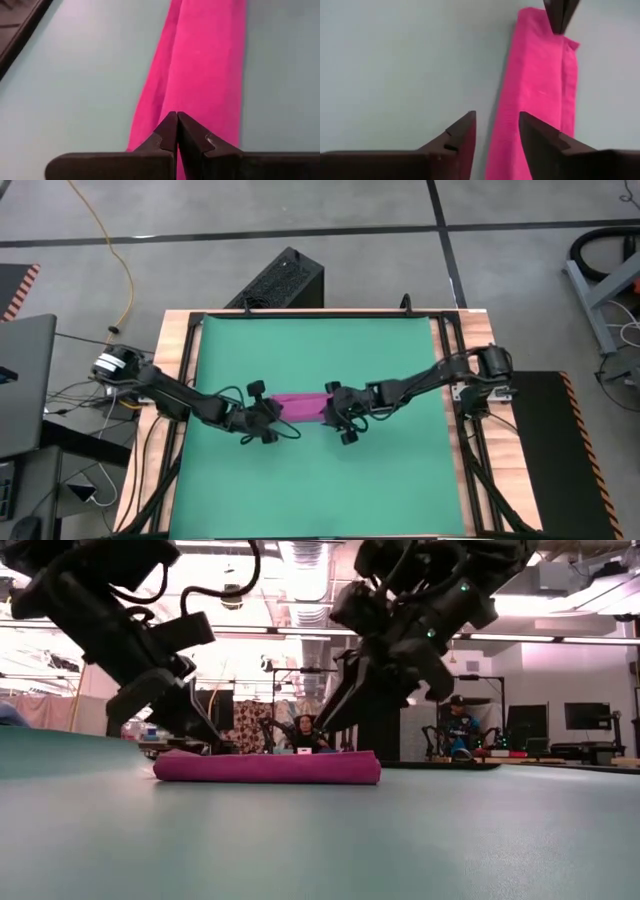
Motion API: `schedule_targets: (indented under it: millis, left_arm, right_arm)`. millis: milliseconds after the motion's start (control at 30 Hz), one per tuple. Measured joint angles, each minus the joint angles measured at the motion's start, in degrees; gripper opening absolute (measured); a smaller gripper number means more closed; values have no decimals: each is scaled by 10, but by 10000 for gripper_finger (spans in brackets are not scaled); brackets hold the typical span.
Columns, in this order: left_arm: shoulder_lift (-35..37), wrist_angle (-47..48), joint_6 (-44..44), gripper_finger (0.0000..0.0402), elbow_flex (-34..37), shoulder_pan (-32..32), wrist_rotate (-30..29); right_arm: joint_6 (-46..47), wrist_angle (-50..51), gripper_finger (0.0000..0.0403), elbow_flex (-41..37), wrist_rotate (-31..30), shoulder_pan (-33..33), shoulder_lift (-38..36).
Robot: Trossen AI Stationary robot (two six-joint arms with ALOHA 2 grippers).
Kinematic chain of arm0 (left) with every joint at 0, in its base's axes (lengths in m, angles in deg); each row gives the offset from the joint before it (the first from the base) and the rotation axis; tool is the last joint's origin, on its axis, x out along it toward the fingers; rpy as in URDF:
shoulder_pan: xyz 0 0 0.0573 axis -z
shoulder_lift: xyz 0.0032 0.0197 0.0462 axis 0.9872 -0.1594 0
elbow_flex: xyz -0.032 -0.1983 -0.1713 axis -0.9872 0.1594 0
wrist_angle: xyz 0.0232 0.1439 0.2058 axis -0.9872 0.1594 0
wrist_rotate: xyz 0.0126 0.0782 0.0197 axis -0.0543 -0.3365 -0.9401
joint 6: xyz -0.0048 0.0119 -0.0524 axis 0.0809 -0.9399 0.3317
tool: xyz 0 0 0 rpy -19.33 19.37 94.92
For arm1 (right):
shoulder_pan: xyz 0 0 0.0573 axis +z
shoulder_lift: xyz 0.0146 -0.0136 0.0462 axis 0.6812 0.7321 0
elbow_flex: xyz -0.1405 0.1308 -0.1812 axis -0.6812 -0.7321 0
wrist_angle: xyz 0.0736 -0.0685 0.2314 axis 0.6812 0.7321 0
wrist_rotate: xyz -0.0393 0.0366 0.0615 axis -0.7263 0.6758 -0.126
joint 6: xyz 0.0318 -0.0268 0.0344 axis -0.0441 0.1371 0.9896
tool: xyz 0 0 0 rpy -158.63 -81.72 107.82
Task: Roll towel
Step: Roll the pink towel
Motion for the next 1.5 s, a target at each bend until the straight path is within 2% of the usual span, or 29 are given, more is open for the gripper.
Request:
schedule_targets:
  millis: [167,367,500,567,700,833,1033,1200,1367,1500]
  left_arm:
    - [27,1,-13,0,0,0,-9]
    - [34,-30,5,0,0,13,3]
    - [35,-163,8,0,17,41,-10]
    - [35,-258,-21,0,41,53,-16]
    - [35,-395,-45,0,101,59,-35]
    - [23,-466,-42,0,128,55,-38]
    - [-56,-489,-30,0,112,55,-42]
    - [-143,-550,-15,0,113,56,-74]
    - [-191,-567,18,0,112,49,-79]
    - [-202,-562,30,0,113,46,-96]
  right_arm:
    - [3,4,201,0,-3,-16,2]
    - [23,6,201,0,1,-35,2]
    - [35,-9,182,0,14,-46,2]
    - [37,-42,166,0,38,-51,2]
    - [45,-145,124,-29,63,-60,2]
    - [57,-270,87,-86,62,-61,2]
    - [85,-399,58,-148,46,-60,2]
    - [106,-421,53,-161,41,-58,25]
    - [125,-490,53,-158,41,-58,96]
    - [140,-545,53,-158,15,-54,162]
